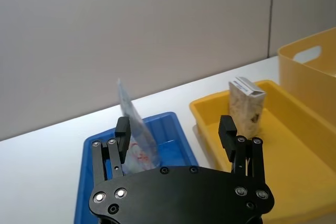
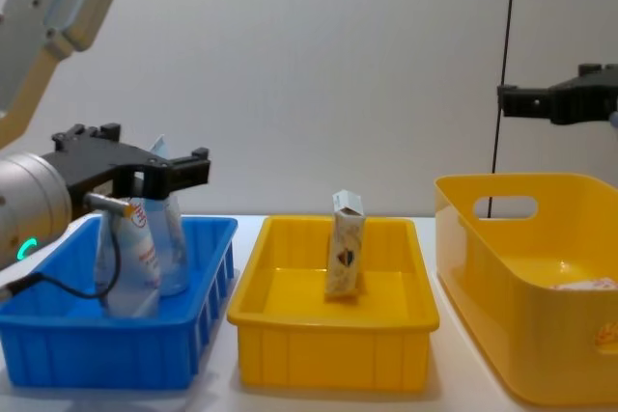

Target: Bimanual collaborative sorting of washing and personal care products

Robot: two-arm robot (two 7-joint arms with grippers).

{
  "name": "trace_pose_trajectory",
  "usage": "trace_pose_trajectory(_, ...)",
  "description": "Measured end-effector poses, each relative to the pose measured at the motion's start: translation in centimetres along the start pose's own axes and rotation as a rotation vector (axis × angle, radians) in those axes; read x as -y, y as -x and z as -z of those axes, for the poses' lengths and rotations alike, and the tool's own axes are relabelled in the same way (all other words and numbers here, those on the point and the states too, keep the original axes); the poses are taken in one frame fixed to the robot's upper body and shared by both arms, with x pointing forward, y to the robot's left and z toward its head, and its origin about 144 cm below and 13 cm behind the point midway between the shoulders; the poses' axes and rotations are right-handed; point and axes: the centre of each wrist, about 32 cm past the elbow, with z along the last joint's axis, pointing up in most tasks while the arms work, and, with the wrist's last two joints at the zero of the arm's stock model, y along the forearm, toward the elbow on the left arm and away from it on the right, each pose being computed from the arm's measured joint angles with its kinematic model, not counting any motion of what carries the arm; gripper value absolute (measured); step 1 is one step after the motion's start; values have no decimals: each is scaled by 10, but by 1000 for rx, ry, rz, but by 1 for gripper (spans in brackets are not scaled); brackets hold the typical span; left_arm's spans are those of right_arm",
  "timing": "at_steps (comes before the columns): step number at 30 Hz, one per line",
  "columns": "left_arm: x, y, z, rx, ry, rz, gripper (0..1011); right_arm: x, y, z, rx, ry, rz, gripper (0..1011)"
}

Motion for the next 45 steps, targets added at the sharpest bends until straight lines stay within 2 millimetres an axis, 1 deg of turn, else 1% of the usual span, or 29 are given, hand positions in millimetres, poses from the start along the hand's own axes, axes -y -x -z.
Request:
trace_pose_trajectory(2,3,-3,-1,-4,-9,-27,1001,1,1,5,19,-16,-23,1004)
trace_pose_trajectory(8,9,-9,-3,-16,-31,-71,1001,3,2,12,46,-43,-60,1004)
trace_pose_trajectory(20,21,-17,-2,-76,-91,-98,1001,5,5,18,68,-71,-96,1004)
trace_pose_trajectory(40,34,-20,17,-215,-198,-107,1001,8,8,19,79,-96,-110,1003)
trace_pose_trajectory(43,36,-20,20,-229,-210,-111,953,8,8,19,80,-98,-109,1004)
trace_pose_trajectory(44,37,-19,22,-235,-215,-114,914,8,8,19,80,-99,-109,1004)
trace_pose_trajectory(45,37,-19,22,-237,-217,-115,906,9,8,19,80,-100,-109,1004)
